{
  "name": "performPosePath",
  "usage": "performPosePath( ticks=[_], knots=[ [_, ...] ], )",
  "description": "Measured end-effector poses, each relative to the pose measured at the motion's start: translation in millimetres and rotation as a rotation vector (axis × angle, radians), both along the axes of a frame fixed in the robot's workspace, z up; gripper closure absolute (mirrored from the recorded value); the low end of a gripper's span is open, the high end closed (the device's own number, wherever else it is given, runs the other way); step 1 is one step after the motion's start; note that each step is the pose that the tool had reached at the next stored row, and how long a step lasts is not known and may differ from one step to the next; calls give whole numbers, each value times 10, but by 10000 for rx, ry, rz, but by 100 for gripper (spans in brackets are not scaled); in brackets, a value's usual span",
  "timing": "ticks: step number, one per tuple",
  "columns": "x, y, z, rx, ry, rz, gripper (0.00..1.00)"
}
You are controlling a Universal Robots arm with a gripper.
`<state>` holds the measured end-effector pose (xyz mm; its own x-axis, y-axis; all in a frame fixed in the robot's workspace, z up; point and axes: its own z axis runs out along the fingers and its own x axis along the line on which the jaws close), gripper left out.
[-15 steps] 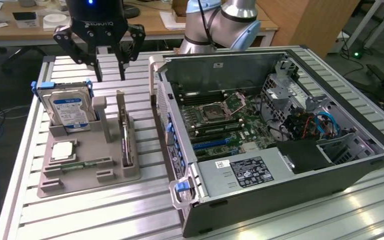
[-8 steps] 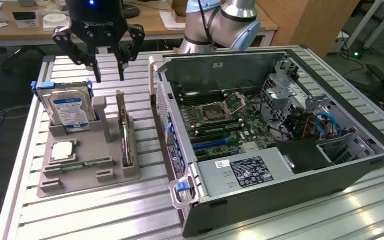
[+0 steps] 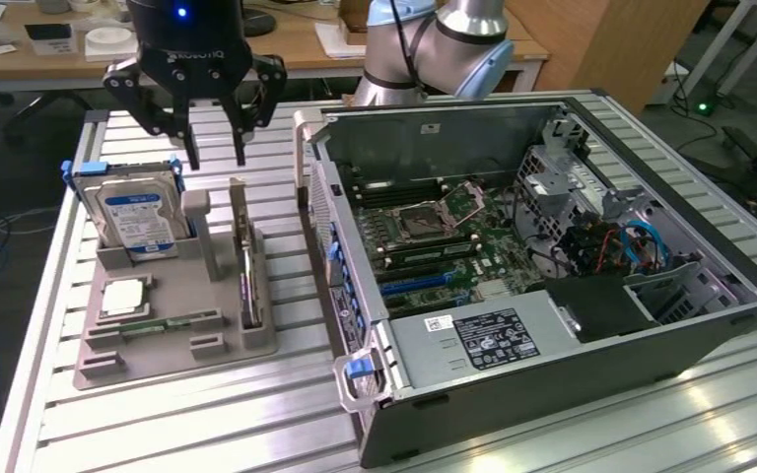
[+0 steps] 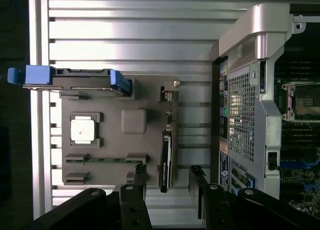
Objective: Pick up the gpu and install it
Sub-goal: 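Pick up the gpu and move the gpu toward the slot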
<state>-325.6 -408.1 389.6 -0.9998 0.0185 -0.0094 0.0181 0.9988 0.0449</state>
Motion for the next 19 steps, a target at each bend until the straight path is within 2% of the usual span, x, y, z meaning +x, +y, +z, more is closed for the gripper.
performPosePath(
  ticks=[3, 7, 10, 16, 19],
  knots=[
    [0, -26, -3, -11, 9, -1, 53],
    [0, -64, -5, -84, 28, -1, 53],
    [2, -91, -18, -123, 74, 14, 53],
    [98, -94, -58, -124, 75, 23, 53],
    [105, -93, -78, -124, 76, 14, 53]
  ],
)
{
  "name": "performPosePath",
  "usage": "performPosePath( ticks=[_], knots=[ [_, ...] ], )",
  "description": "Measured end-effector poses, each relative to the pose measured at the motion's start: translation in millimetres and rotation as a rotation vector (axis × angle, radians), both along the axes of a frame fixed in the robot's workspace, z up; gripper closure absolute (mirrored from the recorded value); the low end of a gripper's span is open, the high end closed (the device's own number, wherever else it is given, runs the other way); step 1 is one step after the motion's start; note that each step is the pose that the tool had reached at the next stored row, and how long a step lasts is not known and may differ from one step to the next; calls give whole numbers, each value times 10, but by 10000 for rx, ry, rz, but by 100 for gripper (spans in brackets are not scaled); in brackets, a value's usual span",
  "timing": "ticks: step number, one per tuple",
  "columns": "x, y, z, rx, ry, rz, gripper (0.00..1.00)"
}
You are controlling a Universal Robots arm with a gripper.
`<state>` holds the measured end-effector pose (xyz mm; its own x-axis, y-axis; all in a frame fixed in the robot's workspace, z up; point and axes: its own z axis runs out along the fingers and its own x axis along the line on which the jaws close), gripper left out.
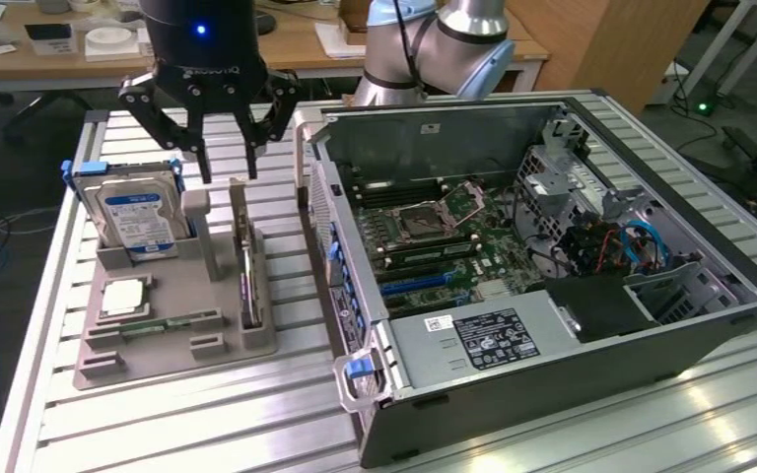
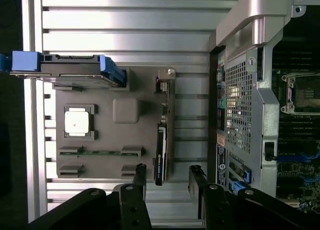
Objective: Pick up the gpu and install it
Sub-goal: 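Pick up the gpu and move the gpu toward the slot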
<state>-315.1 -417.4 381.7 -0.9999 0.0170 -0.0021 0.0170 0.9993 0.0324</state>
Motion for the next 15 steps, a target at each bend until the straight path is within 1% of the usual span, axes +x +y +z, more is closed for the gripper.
performPosePath(
  ticks=[8, 13, 15],
  knots=[
    [12, 0, -96, 1, 1, -4, 53],
    [28, -1, -130, 0, 12, -13, 53],
    [33, 0, -134, -22, 14, -35, 53]
  ],
)
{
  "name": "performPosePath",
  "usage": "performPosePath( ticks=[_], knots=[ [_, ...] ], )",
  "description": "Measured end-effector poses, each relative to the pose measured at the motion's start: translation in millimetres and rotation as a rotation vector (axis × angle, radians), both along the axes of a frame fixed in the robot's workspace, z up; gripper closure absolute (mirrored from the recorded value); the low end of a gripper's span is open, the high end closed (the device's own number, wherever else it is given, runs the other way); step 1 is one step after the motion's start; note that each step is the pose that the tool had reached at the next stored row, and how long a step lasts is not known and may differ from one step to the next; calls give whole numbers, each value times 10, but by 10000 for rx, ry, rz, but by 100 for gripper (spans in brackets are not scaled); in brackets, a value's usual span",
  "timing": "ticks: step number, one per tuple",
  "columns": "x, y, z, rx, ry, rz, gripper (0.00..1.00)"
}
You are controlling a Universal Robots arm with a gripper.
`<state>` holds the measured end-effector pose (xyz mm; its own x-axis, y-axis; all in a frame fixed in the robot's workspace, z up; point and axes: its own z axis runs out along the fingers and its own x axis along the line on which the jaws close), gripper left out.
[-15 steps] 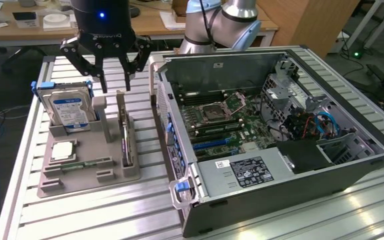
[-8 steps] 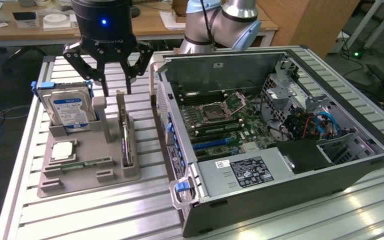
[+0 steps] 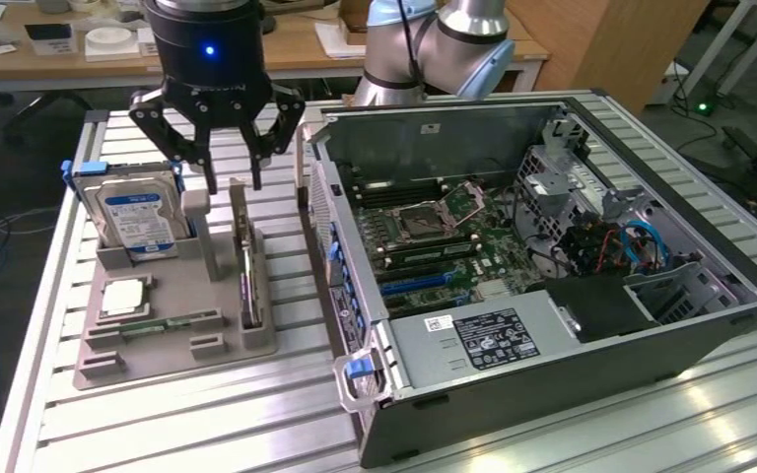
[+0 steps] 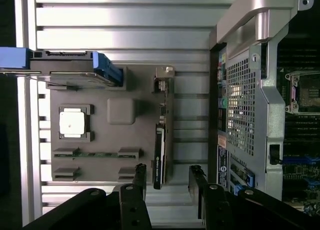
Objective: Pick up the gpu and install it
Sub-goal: 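Pick up the gpu and move the gpu toward the slot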
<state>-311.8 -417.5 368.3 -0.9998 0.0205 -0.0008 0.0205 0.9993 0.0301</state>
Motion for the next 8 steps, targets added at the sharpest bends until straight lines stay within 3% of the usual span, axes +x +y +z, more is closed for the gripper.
performPosePath(
  ticks=[3, 4, 5, 8],
  knots=[
    [20, -1, -7, -8, 1, -10, 53],
    [22, -1, -17, 6, -1, -17, 53],
    [22, -2, -21, 55, 1, -18, 53],
    [22, -1, -33, 80, 0, -40, 53]
  ],
)
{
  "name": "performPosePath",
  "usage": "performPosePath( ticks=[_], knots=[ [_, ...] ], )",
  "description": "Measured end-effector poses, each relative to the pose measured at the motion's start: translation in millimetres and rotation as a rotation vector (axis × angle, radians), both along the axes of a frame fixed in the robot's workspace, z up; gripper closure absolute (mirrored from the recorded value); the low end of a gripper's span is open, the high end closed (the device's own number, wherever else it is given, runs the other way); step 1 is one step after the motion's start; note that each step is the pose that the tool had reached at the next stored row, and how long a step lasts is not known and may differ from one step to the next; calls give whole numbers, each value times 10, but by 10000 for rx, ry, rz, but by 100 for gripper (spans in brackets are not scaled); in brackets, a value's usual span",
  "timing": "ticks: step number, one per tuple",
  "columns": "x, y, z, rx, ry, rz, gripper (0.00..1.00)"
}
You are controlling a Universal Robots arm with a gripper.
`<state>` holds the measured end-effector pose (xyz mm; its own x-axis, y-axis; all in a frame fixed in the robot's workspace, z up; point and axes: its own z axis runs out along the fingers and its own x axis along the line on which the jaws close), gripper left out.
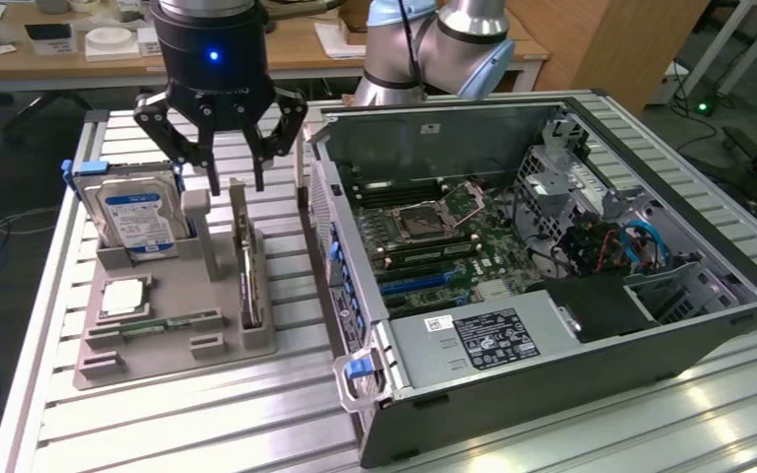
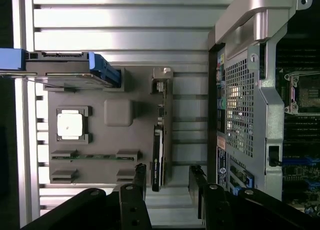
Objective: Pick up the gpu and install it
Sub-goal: 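Pick up the gpu and move the gpu toward the slot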
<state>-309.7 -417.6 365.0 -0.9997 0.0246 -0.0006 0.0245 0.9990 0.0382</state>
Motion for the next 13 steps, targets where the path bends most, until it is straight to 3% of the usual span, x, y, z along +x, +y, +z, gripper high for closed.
performPosePath(
  ticks=[7, 13],
  knots=[
    [0, -1, -24, 13, 3, -67, 53],
    [1, -3, -42, 75, 2, -76, 53]
  ],
)
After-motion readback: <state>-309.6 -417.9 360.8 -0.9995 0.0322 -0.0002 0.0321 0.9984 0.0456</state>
